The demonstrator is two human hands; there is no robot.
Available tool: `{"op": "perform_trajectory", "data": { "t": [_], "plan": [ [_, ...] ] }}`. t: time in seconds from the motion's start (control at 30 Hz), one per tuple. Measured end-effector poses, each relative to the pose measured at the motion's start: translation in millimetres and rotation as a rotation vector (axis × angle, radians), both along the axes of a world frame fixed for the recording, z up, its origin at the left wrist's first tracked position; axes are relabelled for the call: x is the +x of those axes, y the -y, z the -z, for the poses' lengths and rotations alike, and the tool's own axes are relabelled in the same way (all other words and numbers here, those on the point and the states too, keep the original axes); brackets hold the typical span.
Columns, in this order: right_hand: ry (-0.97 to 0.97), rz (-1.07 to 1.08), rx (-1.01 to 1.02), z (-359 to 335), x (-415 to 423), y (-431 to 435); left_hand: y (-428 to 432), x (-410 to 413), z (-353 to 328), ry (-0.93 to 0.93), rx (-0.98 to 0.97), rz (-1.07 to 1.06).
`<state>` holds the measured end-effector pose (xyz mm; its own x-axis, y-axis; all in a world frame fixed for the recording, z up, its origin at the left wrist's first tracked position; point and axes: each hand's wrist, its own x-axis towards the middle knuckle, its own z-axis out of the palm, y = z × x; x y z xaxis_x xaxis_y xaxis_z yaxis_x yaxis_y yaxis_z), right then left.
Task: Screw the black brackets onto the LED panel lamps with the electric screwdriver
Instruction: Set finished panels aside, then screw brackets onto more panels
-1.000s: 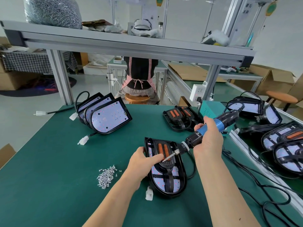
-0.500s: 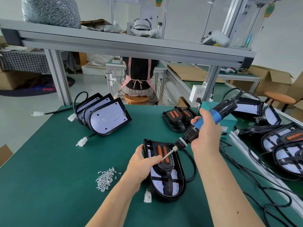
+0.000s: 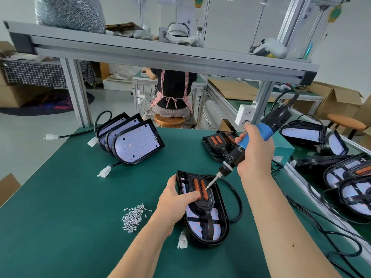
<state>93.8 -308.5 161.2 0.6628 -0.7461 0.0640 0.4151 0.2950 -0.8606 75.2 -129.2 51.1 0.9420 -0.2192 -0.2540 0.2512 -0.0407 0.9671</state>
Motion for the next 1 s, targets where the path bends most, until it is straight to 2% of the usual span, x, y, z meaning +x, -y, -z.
{"op": "perform_trajectory", "data": {
  "t": [0.23,0.43,0.57,1.0],
  "plan": [
    [0.11,0.068,-0.156,-8,2,0,-1,0,-2,0.007,0.028,0.016],
    [0.093,0.167,-0.316,3,8,1,-3,3,0,-0.004,-0.013,0.045],
    [0.075,0.218,-0.333,10,16,4,-3,4,3,-0.006,-0.05,0.054],
    [0.034,0.154,-0.363,28,32,6,-3,3,5,0.017,-0.094,0.074]
  ]
}}
